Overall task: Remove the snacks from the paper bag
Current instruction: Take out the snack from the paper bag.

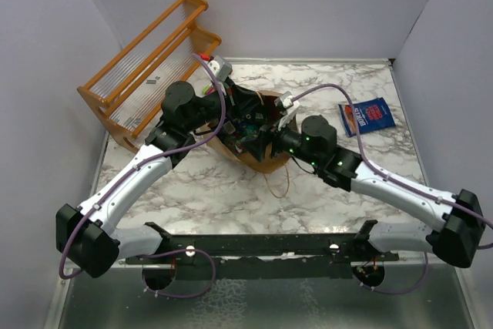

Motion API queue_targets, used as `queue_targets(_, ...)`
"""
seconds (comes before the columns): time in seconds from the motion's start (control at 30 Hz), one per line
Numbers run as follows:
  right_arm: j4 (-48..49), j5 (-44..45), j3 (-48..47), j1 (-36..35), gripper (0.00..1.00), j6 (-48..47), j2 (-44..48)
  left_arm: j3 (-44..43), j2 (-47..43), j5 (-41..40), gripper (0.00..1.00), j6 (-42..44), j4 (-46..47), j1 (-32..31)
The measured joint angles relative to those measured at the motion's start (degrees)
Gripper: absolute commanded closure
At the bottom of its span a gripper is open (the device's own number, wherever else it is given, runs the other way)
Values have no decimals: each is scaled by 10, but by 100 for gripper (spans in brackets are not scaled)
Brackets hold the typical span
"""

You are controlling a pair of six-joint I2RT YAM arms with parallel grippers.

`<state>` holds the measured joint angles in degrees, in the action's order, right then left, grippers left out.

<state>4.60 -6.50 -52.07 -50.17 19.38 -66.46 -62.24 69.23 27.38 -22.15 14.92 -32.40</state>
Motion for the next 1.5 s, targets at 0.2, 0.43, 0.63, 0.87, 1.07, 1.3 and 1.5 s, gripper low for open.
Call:
queue_targets(0.2, 49, 165, 19, -3, 45, -2, -87, 0, 0, 0, 100, -5, 1, 0)
queue_targets(0.43, 146, 272, 29, -3, 53, 14, -183, 0, 0, 8, 100, -10, 7, -1)
queue_targets(0.63, 215, 341, 29, -3, 52, 21, -232, 0, 0, 17, 100, -13, 14, -1)
queue_targets(0.87, 289, 373, 26, -3, 48, 22, -289, 0, 0, 21, 100, -19, 22, -1)
queue_targets(1.07, 308, 391, -5, -3, 44, 29, -332, 0, 0, 27, 100, -26, 26, -1)
queue_targets(1.3, 341, 421, -43, -3, 54, 22, -381, 1, 0, 31, 100, -29, 27, -1)
queue_targets(1.5, 363, 422, -50, -3, 96, 10, -396, 2, 0, 30, 100, -29, 27, -1)
